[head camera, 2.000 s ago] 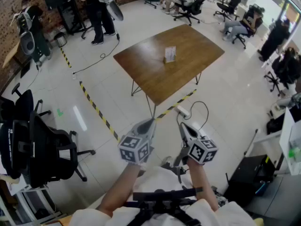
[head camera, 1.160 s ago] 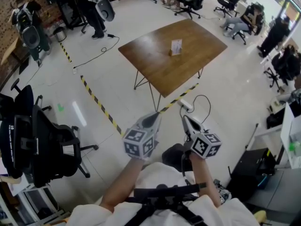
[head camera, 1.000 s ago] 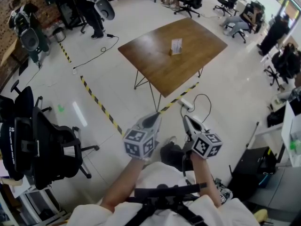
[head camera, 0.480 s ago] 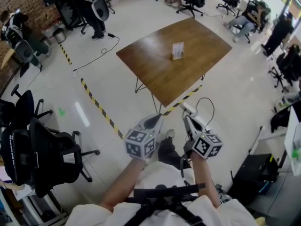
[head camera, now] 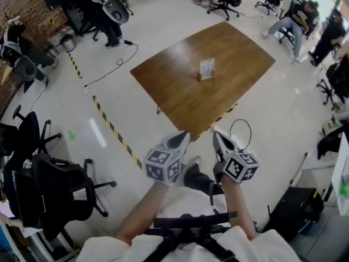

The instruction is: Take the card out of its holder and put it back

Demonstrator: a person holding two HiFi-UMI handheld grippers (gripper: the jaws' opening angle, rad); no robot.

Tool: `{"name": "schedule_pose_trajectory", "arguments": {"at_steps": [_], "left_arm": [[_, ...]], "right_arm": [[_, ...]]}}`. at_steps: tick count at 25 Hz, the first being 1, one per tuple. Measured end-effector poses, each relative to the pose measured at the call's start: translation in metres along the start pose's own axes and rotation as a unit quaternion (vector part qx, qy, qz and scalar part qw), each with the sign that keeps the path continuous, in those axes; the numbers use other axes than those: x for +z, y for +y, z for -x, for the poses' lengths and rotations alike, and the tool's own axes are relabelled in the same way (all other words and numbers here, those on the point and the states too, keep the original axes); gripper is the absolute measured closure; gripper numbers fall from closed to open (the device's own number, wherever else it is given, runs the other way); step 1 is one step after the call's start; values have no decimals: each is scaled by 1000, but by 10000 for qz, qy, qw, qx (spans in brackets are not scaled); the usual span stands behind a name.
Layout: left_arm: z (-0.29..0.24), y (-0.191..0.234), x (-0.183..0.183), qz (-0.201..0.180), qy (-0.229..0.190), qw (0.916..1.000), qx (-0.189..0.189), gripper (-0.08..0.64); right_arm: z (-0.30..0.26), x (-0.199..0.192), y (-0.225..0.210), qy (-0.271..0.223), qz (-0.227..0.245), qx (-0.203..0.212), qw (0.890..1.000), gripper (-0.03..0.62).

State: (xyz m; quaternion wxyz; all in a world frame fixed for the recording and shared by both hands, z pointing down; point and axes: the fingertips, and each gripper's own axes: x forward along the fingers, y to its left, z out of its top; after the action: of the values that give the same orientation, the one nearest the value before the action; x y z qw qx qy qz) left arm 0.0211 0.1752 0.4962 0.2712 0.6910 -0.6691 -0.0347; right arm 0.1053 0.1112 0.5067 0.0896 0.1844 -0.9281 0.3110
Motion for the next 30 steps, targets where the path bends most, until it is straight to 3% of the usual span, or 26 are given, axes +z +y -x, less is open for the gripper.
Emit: {"name": "schedule_pose_trajectory", "arguments": {"at_steps": [14, 21, 30], "left_arm": [[-112, 44, 57, -27, 56, 9998, 186, 558], [-145, 68, 71, 143, 117, 9992, 357, 558], [-181, 102, 92, 101, 295, 9994, 153, 558]], "right_arm": [[-88, 75, -72, 88, -39, 225, 9997, 589], [-118, 94, -93, 263, -58, 418, 9988, 589], [-153, 103, -104, 263, -150, 324, 9990, 589]]}}
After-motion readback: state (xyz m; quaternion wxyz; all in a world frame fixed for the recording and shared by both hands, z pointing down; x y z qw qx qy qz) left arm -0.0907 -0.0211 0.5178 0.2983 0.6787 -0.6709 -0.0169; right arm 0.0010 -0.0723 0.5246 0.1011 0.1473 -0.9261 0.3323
